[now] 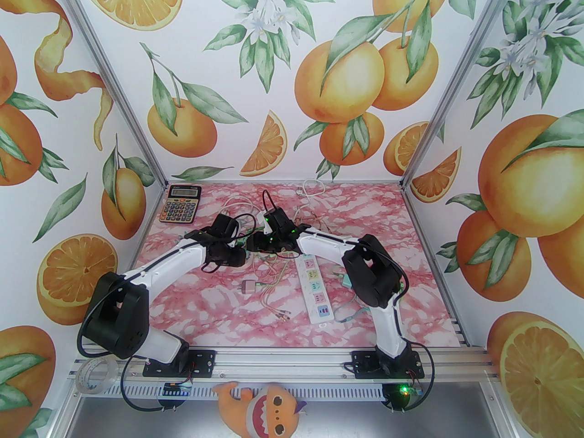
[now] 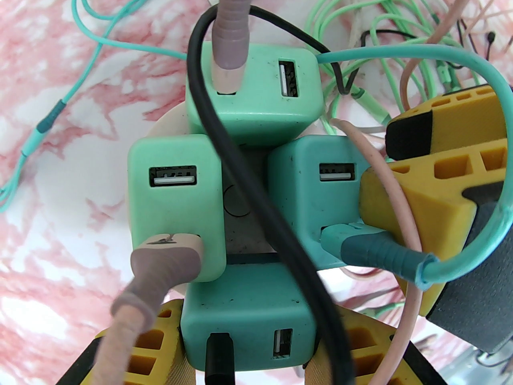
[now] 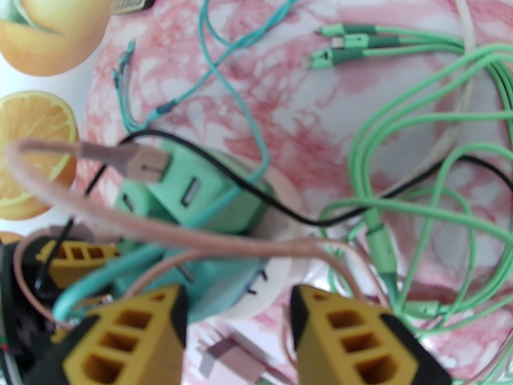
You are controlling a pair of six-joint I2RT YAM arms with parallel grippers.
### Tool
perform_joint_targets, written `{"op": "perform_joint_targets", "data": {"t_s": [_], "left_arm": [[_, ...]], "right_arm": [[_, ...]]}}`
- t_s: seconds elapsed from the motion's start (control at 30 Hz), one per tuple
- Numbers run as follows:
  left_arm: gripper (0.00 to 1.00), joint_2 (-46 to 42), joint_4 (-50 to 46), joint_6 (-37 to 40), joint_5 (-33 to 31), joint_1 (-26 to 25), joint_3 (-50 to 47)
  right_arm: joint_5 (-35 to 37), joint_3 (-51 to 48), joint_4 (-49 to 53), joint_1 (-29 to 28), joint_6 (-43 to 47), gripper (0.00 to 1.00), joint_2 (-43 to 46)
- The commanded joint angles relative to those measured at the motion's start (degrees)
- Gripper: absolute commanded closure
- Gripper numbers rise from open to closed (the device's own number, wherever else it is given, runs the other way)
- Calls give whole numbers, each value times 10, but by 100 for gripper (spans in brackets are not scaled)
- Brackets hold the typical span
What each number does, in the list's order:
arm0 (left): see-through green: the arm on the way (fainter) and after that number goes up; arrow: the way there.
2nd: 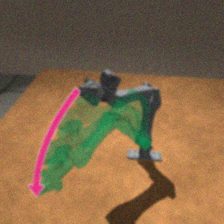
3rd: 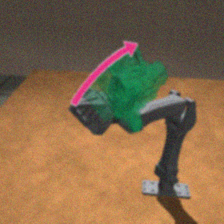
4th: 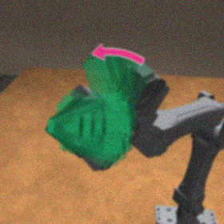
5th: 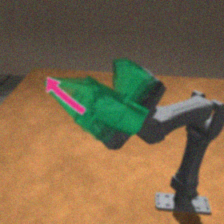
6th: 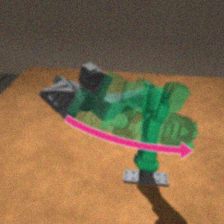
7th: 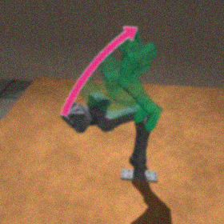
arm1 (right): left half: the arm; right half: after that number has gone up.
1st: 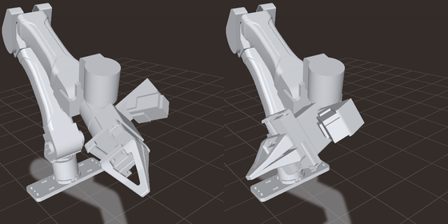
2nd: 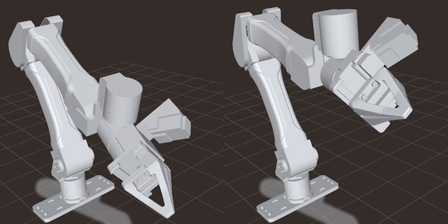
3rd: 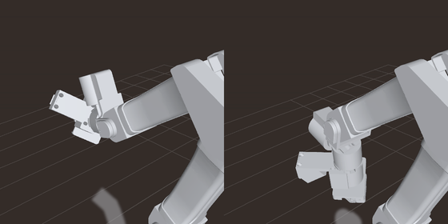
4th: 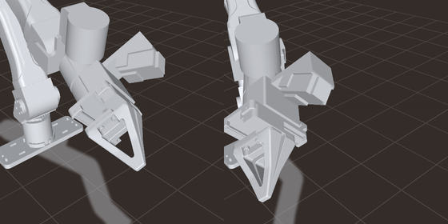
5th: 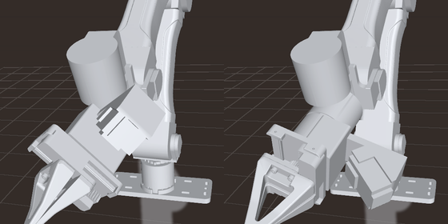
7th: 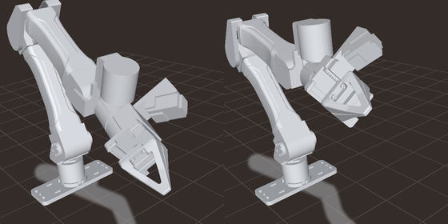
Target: Pull the plug off the socket
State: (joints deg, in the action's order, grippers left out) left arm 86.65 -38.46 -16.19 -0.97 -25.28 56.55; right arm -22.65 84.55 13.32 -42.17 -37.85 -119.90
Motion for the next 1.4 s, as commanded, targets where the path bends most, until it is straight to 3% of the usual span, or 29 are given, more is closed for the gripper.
{"op": "perform_joint_targets", "data": {"t_s": [0.0,0.2,0.5,1.07,1.37], "left_arm": [[65,3,12,20,-24,-35,38],[65,1,12,17,-28,-38,45],[66,-26,64,-18,46,7,-3],[68,-22,67,-13,50,3,-19],[68,-22,65,-12,53,1,-17]], "right_arm": [[60,-26,119,-6,20,53,-40],[61,-25,123,-7,22,53,-40],[19,-23,92,-7,14,50,-14],[-95,-22,-33,-3,-78,37,-19],[-98,-32,-55,0,-94,35,-29]]}}
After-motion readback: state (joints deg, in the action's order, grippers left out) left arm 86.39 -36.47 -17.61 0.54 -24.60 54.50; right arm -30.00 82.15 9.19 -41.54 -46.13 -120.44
